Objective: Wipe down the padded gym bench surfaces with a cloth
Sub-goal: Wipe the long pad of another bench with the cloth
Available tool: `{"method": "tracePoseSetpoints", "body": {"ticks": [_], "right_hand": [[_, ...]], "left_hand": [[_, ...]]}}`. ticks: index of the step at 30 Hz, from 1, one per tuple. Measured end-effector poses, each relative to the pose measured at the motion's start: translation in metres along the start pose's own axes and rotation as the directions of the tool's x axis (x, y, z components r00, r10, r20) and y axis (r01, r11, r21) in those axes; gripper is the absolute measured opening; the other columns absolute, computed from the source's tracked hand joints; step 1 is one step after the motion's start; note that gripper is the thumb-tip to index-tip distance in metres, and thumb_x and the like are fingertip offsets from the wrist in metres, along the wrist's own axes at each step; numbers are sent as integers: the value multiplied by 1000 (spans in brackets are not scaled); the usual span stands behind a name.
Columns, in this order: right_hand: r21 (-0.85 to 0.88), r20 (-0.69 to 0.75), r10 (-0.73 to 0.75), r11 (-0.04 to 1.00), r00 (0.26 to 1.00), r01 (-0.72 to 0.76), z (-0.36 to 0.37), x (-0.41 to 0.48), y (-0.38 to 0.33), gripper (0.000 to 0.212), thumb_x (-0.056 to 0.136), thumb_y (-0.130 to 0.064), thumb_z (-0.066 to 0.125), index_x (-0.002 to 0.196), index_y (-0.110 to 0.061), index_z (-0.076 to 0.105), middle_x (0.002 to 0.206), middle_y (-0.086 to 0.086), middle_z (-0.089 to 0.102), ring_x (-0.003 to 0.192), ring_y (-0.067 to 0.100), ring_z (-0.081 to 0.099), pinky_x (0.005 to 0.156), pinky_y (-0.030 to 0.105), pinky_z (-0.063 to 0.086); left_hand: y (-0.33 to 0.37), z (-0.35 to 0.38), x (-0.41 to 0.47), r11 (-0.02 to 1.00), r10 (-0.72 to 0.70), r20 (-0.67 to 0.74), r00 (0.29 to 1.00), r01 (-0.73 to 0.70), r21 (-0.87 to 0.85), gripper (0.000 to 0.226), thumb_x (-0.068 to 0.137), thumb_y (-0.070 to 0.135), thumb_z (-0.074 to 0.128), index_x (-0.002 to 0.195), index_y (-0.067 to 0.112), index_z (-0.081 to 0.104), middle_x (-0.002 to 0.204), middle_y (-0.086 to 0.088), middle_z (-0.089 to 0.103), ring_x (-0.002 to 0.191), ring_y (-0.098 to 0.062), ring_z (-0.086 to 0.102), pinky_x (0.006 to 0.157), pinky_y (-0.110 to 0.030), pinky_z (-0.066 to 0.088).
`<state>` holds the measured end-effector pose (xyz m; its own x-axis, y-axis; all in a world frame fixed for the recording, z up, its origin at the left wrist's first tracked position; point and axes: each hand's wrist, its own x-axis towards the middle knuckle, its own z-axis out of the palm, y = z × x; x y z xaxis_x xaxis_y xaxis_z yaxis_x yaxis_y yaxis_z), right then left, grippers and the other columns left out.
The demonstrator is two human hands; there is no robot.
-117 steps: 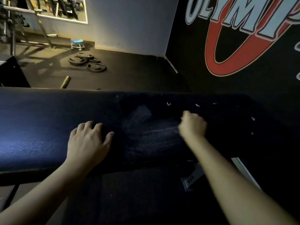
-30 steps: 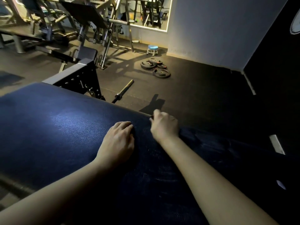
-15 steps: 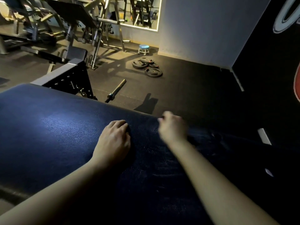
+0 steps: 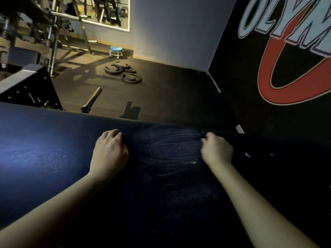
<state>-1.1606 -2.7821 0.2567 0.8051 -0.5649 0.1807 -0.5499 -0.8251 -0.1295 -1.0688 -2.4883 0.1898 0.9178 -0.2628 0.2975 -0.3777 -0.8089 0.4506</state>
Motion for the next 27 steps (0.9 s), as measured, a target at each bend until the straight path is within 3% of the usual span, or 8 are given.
{"method": "tracePoseSetpoints", "body": {"ticks": [6,8,10,13,16,22,24,27], "right_hand": [[187,113,-546,832,830,522,1,-134,-132,9,100,-27,53,105,-22,58,103,7,70,92,34,70,69,36,45],[119,46,-473,877,880,465,-7,-134,-89,14,102,-34,50,104,-23,60,100,5,73,91,33,71,66,37,47],[-11,41,-223,975,974,223,-16,-113,-25,21,103,-39,48,109,-23,61,102,5,74,94,32,71,68,36,49],[-116,-1,77,990,997,-76,-33,-78,45,23,105,-35,47,114,-20,62,105,10,73,98,32,69,71,35,48],[-129,-40,58,990,998,-63,-27,-84,5,18,101,-20,50,115,-17,62,110,10,72,102,32,70,74,35,51],[82,-13,-493,867,870,492,-10,-213,-117,7,92,-20,61,99,-20,63,87,6,71,73,28,71,57,33,50],[61,-56,-403,912,914,406,-13,-211,-67,9,97,-28,58,102,-23,64,88,4,72,74,29,71,57,32,47],[-75,-31,9,997,999,-11,-35,-174,30,21,104,-37,48,107,-22,63,97,9,73,88,34,70,63,35,43]], "left_hand": [[-2,-28,1,998,39,173,984,-46,32,34,99,24,54,127,13,69,143,-9,59,134,-29,49,113,-45,40],[-6,-43,-7,992,86,258,962,-107,69,40,100,33,56,136,18,64,147,-7,54,138,-28,46,114,-44,38],[-11,-55,-28,983,98,307,947,-140,118,53,98,52,49,140,23,61,149,-4,52,138,-27,45,113,-43,38],[-12,-66,-70,969,125,328,936,-187,164,85,82,75,22,145,28,55,154,-2,47,143,-25,41,119,-45,33],[-7,-67,-101,965,153,301,941,-208,162,88,82,75,18,146,28,55,156,-1,46,145,-23,39,122,-44,28],[-10,-56,-127,970,158,232,960,-196,148,83,91,68,15,155,24,44,163,-3,38,154,-19,28,126,-45,20],[-11,-55,-132,966,177,215,961,-211,147,78,95,66,17,156,24,42,164,-4,36,154,-19,26,127,-44,18],[-8,-56,-134,967,173,193,966,-204,152,76,96,64,19,154,22,44,162,-6,39,153,-21,28,126,-46,19]]}}
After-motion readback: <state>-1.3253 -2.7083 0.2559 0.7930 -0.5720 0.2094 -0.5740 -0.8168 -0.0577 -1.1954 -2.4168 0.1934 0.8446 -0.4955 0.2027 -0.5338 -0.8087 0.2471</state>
